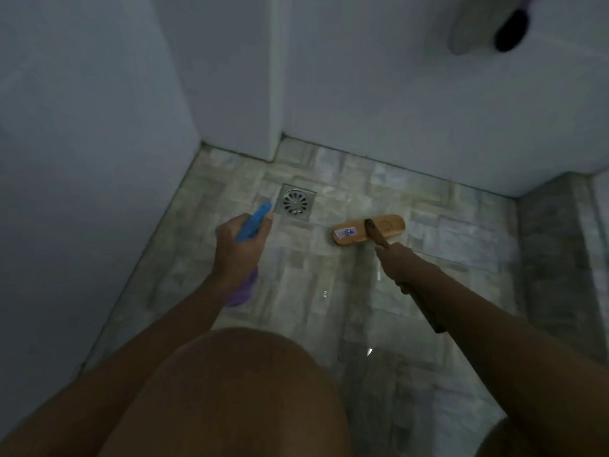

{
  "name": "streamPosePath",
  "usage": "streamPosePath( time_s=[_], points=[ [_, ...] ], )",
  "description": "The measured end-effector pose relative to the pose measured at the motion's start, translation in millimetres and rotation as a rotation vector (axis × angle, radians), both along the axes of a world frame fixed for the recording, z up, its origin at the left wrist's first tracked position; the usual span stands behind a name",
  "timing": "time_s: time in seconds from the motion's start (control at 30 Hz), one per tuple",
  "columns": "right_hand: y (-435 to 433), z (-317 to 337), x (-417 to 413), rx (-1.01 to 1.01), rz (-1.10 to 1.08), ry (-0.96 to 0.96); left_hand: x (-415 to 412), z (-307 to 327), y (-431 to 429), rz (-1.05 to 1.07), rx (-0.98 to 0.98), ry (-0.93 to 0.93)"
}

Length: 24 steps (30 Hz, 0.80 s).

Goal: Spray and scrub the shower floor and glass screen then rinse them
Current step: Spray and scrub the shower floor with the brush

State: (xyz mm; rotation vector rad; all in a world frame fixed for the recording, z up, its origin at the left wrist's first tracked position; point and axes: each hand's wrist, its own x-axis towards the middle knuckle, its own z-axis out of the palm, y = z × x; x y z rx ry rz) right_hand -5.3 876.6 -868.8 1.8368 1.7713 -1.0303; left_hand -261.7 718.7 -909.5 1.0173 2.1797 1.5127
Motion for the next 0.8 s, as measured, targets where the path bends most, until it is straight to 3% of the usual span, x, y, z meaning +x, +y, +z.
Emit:
streamPosePath(
  time_s=[0.27,0.5,0.8],
  points=[
    [-4.4,3.7,108.0,0.001,-0.337,0.009,70.6,0.2,87.1,-0.352,-0.024,0.133],
    [-31.2,-5.7,133.3,0.06,-0.444,0.086,122.2,3.9,139.0,-0.413,0.029,0.029],
    [-30.8,-15.2,133.7,0.021,-0.572,0.117,154.3,-3.7,163.4,-0.462,0.017,0.127]
  ],
)
